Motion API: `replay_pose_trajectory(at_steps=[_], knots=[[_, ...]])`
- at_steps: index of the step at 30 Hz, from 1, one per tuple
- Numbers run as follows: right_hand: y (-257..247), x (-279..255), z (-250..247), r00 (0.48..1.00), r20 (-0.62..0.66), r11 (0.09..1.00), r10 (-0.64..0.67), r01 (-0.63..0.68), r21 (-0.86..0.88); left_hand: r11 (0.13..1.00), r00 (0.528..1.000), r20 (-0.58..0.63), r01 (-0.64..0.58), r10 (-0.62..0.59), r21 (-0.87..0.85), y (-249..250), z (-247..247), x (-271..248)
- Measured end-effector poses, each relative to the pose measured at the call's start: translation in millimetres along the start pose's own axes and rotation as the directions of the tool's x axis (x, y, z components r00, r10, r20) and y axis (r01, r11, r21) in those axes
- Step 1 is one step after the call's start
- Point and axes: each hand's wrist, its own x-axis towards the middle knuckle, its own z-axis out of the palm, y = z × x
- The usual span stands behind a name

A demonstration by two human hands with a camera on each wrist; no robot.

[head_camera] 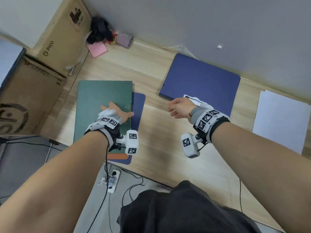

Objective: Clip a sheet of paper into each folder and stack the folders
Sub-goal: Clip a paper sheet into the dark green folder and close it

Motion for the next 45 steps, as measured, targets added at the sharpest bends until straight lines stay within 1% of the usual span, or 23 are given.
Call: replay_pose_trajectory(at_steps=[2, 4, 7, 11, 13, 15, 17, 20, 22, 23, 24, 26, 27, 28, 29, 30, 32, 35, 37, 40, 43, 45], knots=[[5, 3, 27, 0.997, 0.069, 0.999, 0.017, -0.014, -0.041, 0.999, 0.999, 0.032, 0.012, -0.014, 0.049, -15, 8, -3], [10, 7, 49, 0.992, 0.117, 0.997, 0.038, -0.031, -0.064, 0.999, 0.999, 0.051, -0.003, 0.001, 0.039, -22, 23, -3], [18, 8, 70, 0.985, 0.158, 0.993, 0.068, -0.052, -0.101, 0.995, 0.995, 0.058, -0.079, 0.076, 0.063, -21, 33, -5], [25, 7, 86, 0.981, 0.166, 0.99, 0.097, -0.078, -0.12, 0.979, 0.978, 0.073, -0.198, 0.193, 0.057, -16, 39, -6], [28, 7, 92, 0.976, 0.176, 0.99, 0.125, -0.112, -0.083, 0.975, 0.972, 0.076, -0.222, 0.221, 0.012, -17, 46, -4], [32, 4, 93, 0.968, 0.19, 0.986, 0.163, -0.165, -0.006, 0.97, 0.966, 0.084, -0.241, 0.243, -0.032, -15, 53, -3], [35, 0, 92, 0.963, 0.201, 0.976, 0.18, -0.2, 0.089, 0.971, 0.965, 0.111, -0.238, 0.239, -0.022, -13, 59, -1], [37, -3, 96, 0.963, 0.201, 0.954, 0.18, -0.221, 0.203, 0.966, 0.952, 0.169, -0.258, 0.254, 0.003, -8, 68, -2], [32, -1, 101, 0.97, 0.182, 0.964, 0.163, -0.196, 0.181, 0.962, 0.947, 0.181, -0.273, 0.264, 0.027, -6, 71, -7], [29, -1, 102, 0.973, 0.173, 0.975, 0.15, -0.174, 0.135, 0.963, 0.954, 0.148, -0.269, 0.262, 0.032, -6, 72, -9], [28, 0, 102, 0.977, 0.165, 0.986, 0.138, -0.151, 0.065, 0.97, 0.969, 0.078, -0.239, 0.235, 0.037, -7, 73, -12], [31, 2, 98, 0.985, 0.109, 0.991, 0.132, -0.128, -0.044, 0.993, 0.989, -0.094, -0.112, 0.114, 0.034, -16, 65, -16], [33, 2, 96, 0.984, 0.112, 0.99, 0.136, -0.131, -0.055, 0.999, 0.991, -0.132, -0.034, 0.036, 0.016, -22, 59, -17], [37, 3, 96, 0.98, 0.131, 0.989, 0.147, -0.145, -0.022, 0.999, 0.994, -0.11, 0.032, -0.031, 0.01, -29, 54, -17], [41, 2, 97, 0.975, 0.154, 0.986, 0.158, -0.164, 0.033, 0.998, 0.997, -0.054, 0.064, -0.063, 0.024, -36, 50, -18], [43, 1, 99, 0.971, 0.167, 0.979, 0.171, -0.186, 0.079, 0.997, 0.998, 0.0, 0.064, -0.064, 0.051, -41, 48, -18], [48, 2, 104, 0.967, 0.176, 0.973, 0.183, -0.203, 0.109, 0.996, 0.999, 0.02, 0.033, -0.035, 0.078, -46, 47, -22], [52, -4, 109, 0.972, 0.188, 0.979, 0.144, -0.168, 0.114, 0.999, 1.0, 0.026, 0.007, -0.008, 0.048, -44, 47, -31], [51, -12, 109, 0.97, 0.214, 0.983, 0.115, -0.143, 0.119, 1.0, 1.0, -0.005, -0.011, 0.012, 0.012, -43, 45, -39], [39, -28, 104, 0.967, 0.256, 0.987, 0.012, -0.053, 0.154, 0.996, 0.995, -0.06, -0.076, 0.073, -0.048, -36, 33, -51], [26, -55, 87, 0.931, 0.338, 0.968, -0.138, 0.055, 0.244, 0.949, 0.983, -0.081, -0.178, 0.163, -0.258, -15, 12, -73], [18, -68, 74, 0.912, 0.365, 0.972, -0.189, 0.12, 0.202, 0.907, 0.972, -0.085, -0.237, 0.221, -0.349, 3, -4, -86]])
